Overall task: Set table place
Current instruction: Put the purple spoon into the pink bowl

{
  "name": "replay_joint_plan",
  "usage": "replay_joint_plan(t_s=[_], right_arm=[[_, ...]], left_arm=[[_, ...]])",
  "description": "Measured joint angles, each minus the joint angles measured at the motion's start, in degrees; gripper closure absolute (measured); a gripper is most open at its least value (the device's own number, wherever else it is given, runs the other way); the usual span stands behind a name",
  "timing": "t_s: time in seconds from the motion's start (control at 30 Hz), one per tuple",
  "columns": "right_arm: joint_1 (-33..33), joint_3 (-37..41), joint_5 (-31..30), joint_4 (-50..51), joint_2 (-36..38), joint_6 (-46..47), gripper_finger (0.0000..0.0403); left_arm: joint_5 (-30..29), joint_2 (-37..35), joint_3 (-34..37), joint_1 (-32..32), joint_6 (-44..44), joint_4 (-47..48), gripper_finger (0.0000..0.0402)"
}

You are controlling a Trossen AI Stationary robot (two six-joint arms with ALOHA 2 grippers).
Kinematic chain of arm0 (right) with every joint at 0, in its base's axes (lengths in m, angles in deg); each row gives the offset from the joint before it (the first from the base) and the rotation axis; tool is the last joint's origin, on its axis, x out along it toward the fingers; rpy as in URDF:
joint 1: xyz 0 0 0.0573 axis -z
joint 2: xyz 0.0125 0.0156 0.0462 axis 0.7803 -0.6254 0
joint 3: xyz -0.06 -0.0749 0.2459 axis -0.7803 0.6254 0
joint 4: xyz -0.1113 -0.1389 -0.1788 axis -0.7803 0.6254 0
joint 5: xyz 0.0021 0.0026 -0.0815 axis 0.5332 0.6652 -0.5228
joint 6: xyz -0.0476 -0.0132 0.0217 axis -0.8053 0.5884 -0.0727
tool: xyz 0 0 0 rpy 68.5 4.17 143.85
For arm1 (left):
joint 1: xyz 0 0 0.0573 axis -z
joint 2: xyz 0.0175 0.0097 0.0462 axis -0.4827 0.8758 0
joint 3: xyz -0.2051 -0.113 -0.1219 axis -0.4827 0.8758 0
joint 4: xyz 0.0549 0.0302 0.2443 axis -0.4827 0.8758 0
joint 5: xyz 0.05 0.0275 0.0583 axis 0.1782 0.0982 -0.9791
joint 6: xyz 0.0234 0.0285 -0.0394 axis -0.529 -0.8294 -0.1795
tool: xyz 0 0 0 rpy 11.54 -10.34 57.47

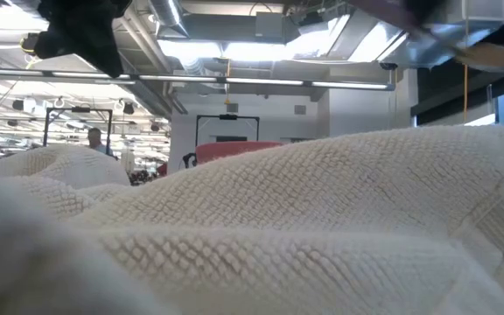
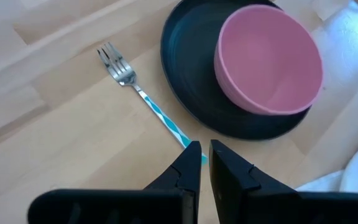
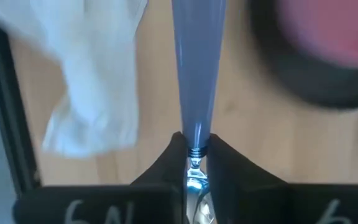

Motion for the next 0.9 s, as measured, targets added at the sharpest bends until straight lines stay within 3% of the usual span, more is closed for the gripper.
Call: replay_joint_plan(t_s=[0.2, 0.4, 0.63, 0.9], right_arm=[[7.45, -10.05, -6.92, 0.21, 0.05, -4.82, 0.0364], [15.24, -13.80, -9.88, -1.64, 0.11, -7.62, 0.0364], [21.43, -7.82, -6.51, -18.09, 0.09, -10.50, 0.0364], [24.75, 3.00, -3.89, -29.57, 0.07, -8.65, 0.0364]], left_arm=[[2.84, 0.00, 0.00, 0.00, -0.06, 0.06, 0.0374], [2.67, -0.02, -0.02, 0.00, -0.09, 2.05, 0.0374], [2.27, -0.67, -0.02, -0.03, -3.31, 7.38, 0.0374], [-0.82, -5.07, -0.02, -0.07, -3.15, 12.89, 0.0374]])
